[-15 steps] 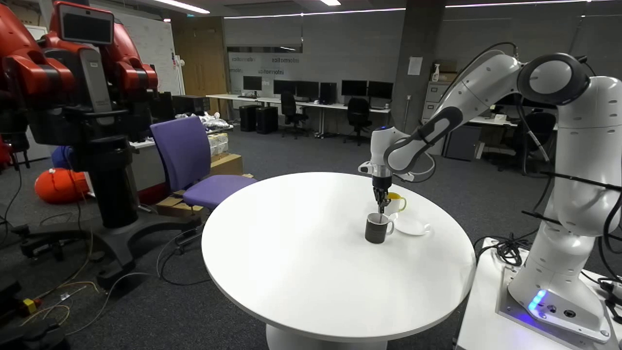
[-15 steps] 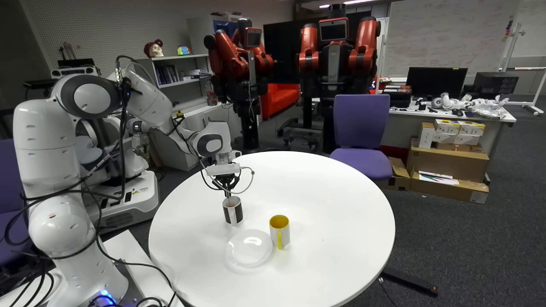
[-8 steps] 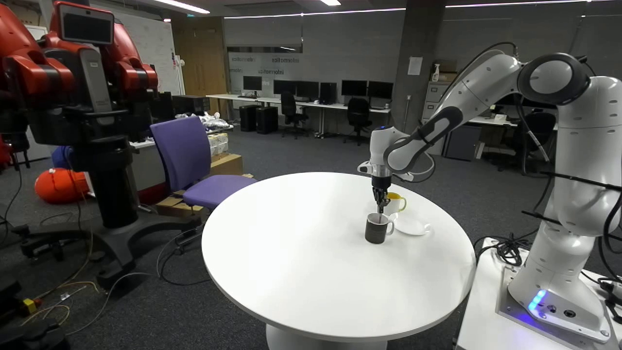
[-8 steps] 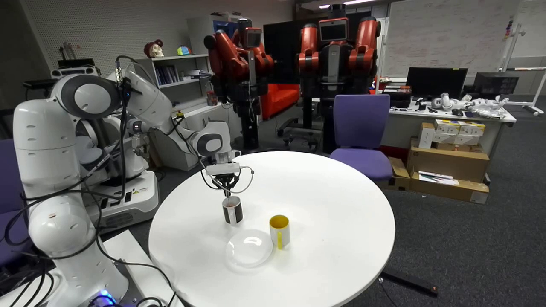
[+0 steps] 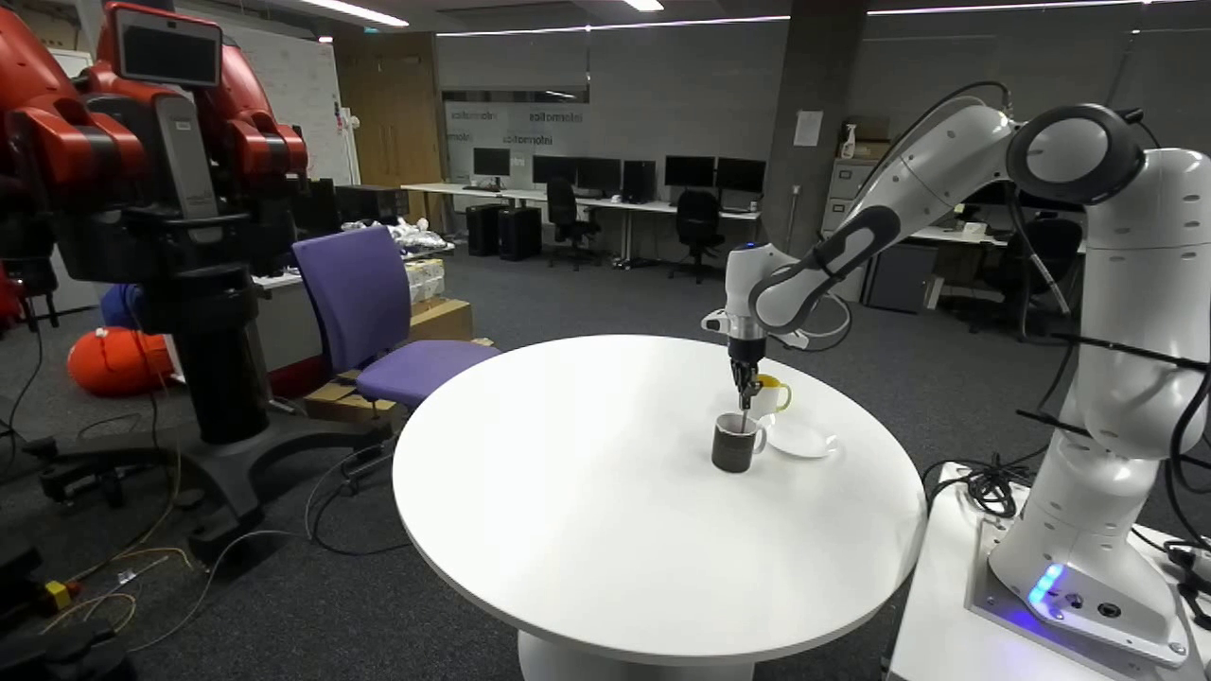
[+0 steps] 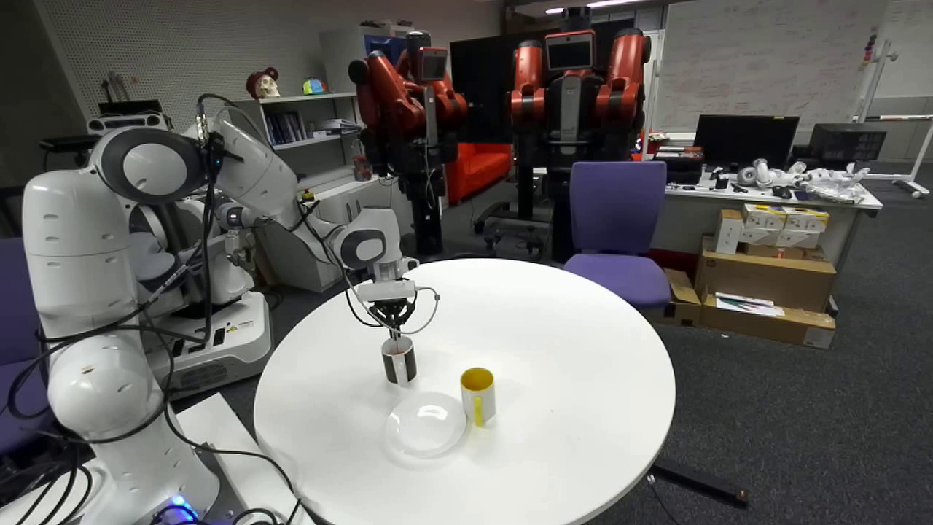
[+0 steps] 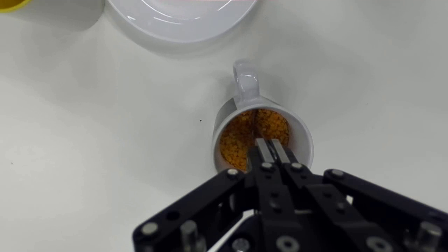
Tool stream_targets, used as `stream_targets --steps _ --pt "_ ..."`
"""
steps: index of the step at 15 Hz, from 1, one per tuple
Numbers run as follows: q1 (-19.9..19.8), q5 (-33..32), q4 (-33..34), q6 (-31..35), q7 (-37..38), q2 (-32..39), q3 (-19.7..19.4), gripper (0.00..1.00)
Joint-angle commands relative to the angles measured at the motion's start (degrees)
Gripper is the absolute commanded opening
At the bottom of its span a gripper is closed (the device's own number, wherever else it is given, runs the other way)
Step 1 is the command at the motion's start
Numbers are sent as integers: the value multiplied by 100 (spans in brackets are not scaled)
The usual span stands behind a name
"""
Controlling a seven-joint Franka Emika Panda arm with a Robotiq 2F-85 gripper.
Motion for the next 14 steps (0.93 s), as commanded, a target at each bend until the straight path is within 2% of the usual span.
stream_targets --steps 1,14 --pt "-77 15 -22 -136 -88 -109 -11 1" --pt "-8 114 31 -166 -129 -44 163 1"
